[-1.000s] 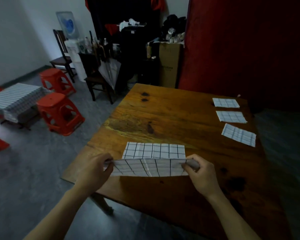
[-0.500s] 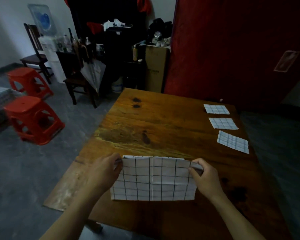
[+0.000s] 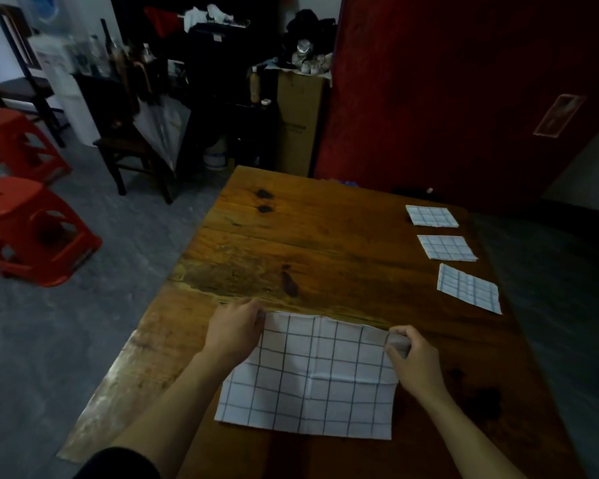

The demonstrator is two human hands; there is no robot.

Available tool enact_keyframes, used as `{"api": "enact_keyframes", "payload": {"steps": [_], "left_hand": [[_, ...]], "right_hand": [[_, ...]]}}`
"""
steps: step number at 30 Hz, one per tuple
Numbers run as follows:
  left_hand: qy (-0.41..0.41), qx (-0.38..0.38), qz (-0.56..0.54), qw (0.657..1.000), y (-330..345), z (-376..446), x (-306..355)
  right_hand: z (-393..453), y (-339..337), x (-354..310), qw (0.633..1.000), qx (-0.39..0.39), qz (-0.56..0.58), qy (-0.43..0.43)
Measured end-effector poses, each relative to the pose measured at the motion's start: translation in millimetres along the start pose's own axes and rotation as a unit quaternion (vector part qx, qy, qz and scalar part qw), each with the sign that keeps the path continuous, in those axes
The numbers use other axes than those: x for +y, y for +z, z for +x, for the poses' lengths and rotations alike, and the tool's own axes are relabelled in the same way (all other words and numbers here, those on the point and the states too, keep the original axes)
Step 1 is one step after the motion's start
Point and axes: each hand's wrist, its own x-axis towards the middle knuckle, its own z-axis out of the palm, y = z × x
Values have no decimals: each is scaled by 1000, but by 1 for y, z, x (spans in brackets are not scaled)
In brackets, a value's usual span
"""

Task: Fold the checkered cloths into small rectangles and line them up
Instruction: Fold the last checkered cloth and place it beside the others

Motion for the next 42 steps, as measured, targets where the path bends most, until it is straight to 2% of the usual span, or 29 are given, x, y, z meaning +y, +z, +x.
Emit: {"api": "enact_keyframes", "payload": {"steps": [2, 5, 11, 17, 20, 24, 30, 42], "left_hand": [[-23, -25, 2, 999, 8, 6, 3], [-42, -26, 32, 998, 21, 4, 7], [-7, -62, 48, 997, 53, -15, 12], [11, -148, 16, 989, 82, -34, 26], [21, -177, 7, 984, 98, -51, 42], [17, -201, 17, 979, 118, -69, 53], [55, -245, 51, 967, 126, -80, 22], [107, -227, 40, 967, 128, -92, -6]], "right_hand": [[6, 4, 3, 1000, 13, -9, 5], [13, 10, 8, 995, 45, -88, -15], [10, 37, 19, 987, -2, -153, -58], [-11, 79, 18, 970, -135, -158, -125], [-26, 100, 12, 941, -218, -206, -155], [-38, 119, 12, 904, -273, -267, -193], [-41, 118, 33, 893, -271, -291, -211], [-50, 98, 66, 911, -249, -289, -156]]}}
